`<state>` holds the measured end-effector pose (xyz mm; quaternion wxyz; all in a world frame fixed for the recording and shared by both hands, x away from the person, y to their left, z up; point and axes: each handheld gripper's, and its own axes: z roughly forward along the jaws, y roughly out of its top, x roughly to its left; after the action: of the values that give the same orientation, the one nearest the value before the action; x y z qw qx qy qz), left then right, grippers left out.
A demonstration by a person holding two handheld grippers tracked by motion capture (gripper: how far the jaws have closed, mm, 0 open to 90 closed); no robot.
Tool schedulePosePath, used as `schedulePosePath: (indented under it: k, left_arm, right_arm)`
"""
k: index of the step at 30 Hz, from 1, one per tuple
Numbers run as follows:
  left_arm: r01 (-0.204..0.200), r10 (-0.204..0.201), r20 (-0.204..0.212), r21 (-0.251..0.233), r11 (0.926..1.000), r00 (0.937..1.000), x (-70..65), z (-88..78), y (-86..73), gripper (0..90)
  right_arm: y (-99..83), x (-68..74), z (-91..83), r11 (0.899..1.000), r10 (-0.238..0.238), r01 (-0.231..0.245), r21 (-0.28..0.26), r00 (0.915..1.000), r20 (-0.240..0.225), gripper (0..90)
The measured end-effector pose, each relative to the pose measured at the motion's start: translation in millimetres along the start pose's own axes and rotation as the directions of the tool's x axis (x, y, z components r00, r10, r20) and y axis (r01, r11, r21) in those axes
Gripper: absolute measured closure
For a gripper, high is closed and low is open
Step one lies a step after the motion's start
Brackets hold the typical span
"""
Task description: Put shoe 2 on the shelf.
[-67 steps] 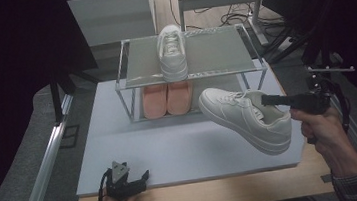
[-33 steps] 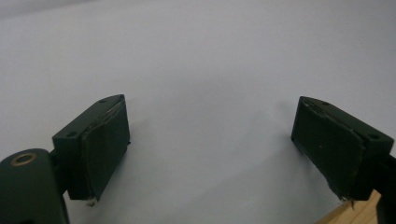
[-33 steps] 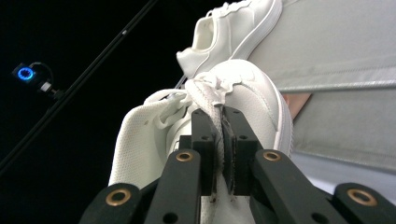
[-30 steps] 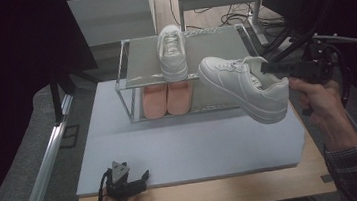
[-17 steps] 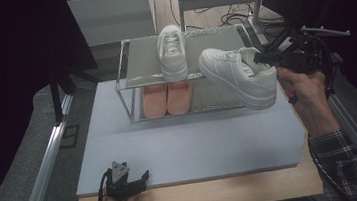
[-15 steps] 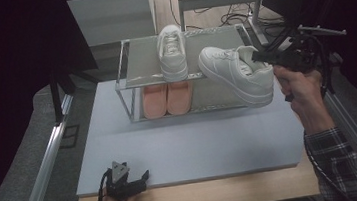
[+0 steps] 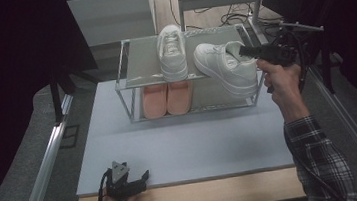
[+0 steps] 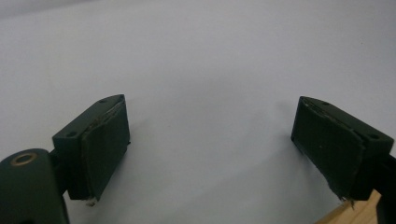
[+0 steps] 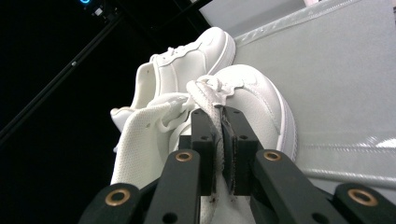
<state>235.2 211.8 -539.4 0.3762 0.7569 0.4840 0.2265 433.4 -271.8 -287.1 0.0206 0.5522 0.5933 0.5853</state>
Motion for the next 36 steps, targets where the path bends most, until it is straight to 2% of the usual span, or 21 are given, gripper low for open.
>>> schedulePosePath:
  k: [7,11,14,19,20,21,22,24,25,30,36]
  left_arm:
    - [0.0,0.0,0.0,0.0,1.0,1.0,0.0,0.0,0.0,11.2]
    - [0.0,0.0,0.0,-0.001,1.0,1.0,0.0,0.0,0.0,11.2]
    - [0.0,0.0,0.0,-0.001,1.0,1.0,0.0,0.0,0.0,11.2]
    - [0.0,0.0,0.0,0.0,1.0,1.0,0.0,0.0,0.0,11.2]
    - [-0.001,0.001,-0.001,0.0,1.0,1.0,-0.1,0.0,0.0,11.2]
    - [-0.001,0.001,-0.001,0.0,1.0,1.0,-0.1,0.0,0.0,11.2]
    - [-0.001,0.001,-0.001,-0.001,1.0,1.0,-0.1,0.0,0.0,11.2]
    - [-0.001,0.001,-0.001,0.0,1.0,1.0,-0.1,0.0,0.0,11.2]
    - [-0.001,0.001,-0.001,0.0,1.0,1.0,-0.1,0.0,0.0,11.2]
    - [0.0,0.0,-0.001,-0.001,1.0,1.0,-0.1,0.0,-0.1,11.2]
    - [0.0,0.0,-0.001,0.0,1.0,1.0,-0.1,0.0,0.0,11.2]
  right_arm:
    - [2.4,1.0,15.3,1.0,-0.001,0.001,-0.022,0.9998,0.021,83.6]
    - [1.7,-0.9,28.6,0.999,-0.017,0.019,-0.034,0.9988,0.046,83.4]
    - [0.8,-4.2,34.5,0.999,-0.019,0.021,-0.05,0.9989,0.043,82.7]
    - [1.7,-5.2,34.1,0.999,-0.032,0.033,-0.033,0.999,0.031,78.3]
    - [2.2,-3.3,33.2,0.999,-0.045,0.046,-0.023,0.9982,0.04,73.4]
    - [2.2,-3.3,33.2,0.999,-0.045,0.046,-0.023,0.9982,0.04,73.4]
    - [1.5,-1.4,33.2,0.998,-0.057,0.058,-0.021,0.9978,0.032,67.4]
    - [1.4,-0.5,33.3,0.997,-0.069,0.069,-0.017,0.9971,0.034,65.4]
    - [1.3,1.5,33.4,0.996,-0.092,0.092,-0.005,0.9947,0.047,61.8]
    - [2.0,1.4,31.6,0.996,-0.093,0.093,0.001,0.9943,0.051,56.2]
    - [4.6,2.3,20.4,0.994,-0.112,0.112,-0.004,0.992,0.058,51.7]
